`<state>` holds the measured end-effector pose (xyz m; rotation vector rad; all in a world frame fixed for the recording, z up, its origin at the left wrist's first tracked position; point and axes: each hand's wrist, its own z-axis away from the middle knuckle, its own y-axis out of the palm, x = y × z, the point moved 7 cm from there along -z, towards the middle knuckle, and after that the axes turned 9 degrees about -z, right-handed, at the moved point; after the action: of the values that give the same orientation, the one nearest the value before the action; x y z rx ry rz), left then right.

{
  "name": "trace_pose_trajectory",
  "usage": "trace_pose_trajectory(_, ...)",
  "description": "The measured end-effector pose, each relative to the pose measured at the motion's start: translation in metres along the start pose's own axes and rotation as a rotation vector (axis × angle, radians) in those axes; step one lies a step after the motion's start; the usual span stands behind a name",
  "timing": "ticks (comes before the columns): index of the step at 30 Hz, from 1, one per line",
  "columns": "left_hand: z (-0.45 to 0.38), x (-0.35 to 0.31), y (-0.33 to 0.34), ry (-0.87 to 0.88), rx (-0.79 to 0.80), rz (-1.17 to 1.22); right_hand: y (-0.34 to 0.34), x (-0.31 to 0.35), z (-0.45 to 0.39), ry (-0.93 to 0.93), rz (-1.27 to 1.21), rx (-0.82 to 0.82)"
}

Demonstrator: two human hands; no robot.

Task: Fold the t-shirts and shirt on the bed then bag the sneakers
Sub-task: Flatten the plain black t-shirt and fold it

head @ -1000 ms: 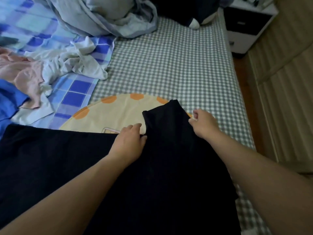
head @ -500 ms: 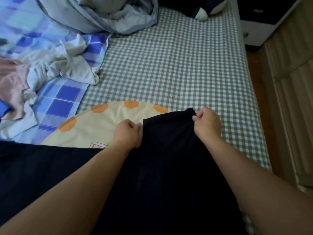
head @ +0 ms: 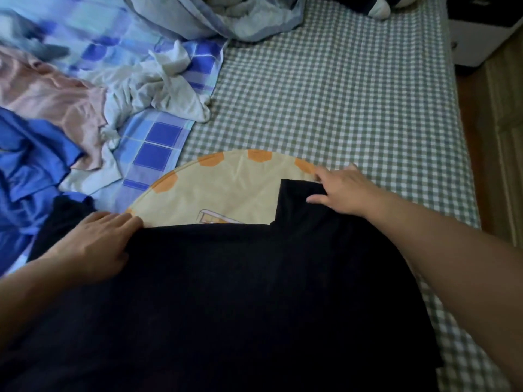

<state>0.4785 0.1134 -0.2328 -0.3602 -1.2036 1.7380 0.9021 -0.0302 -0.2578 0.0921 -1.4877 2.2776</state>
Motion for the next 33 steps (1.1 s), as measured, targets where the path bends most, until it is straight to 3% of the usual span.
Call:
trace_pose_trajectory(2,0.006,0.017,0.005,-0.08,-0.005,-0.052,-0.008,0.011,0.01,0.022,-0.025,0.003)
trace_pose_trajectory(6,0.027,0.036,-0.013,-0.154,-0.149,-0.055,-0.034,0.044,0.077,0.011,-0.122,-0.296)
trace_pose_trajectory(10,0.083,0.042,-0.027,-0.05,-0.28,-0.06,-0.038,0.093,0.203,-0.097,-0.001,-0.5)
trace_pose_trajectory(14,0.159,0.037,-0.027,-0.021,-0.425,0.009,0.009,0.133,0.315,-0.142,0.041,-0.322)
trace_pose_trajectory(18,0.223,0.024,0.02,-0.049,-0.436,0.076,0.087,0.144,0.369,0.025,-0.063,-0.053)
trace_pose_trajectory(20,0.237,0.018,0.051,-0.052,-0.394,0.047,0.116,0.145,0.379,0.112,-0.124,-0.048)
trace_pose_trajectory(22,0.24,0.021,0.076,-0.091,-0.369,0.057,0.127,0.14,0.379,0.194,-0.195,-0.149)
trace_pose_trajectory(27,0.257,0.035,0.072,-0.158,-0.549,0.211,0.106,0.137,0.391,0.328,-0.151,-0.336)
trace_pose_trajectory(31,0.28,0.021,0.088,-0.142,-0.46,0.205,0.124,0.144,0.409,0.256,-0.011,-0.157)
trace_pose_trajectory(33,0.288,0.026,0.122,-0.324,-0.297,0.339,0.137,0.146,0.411,0.322,0.119,-0.087)
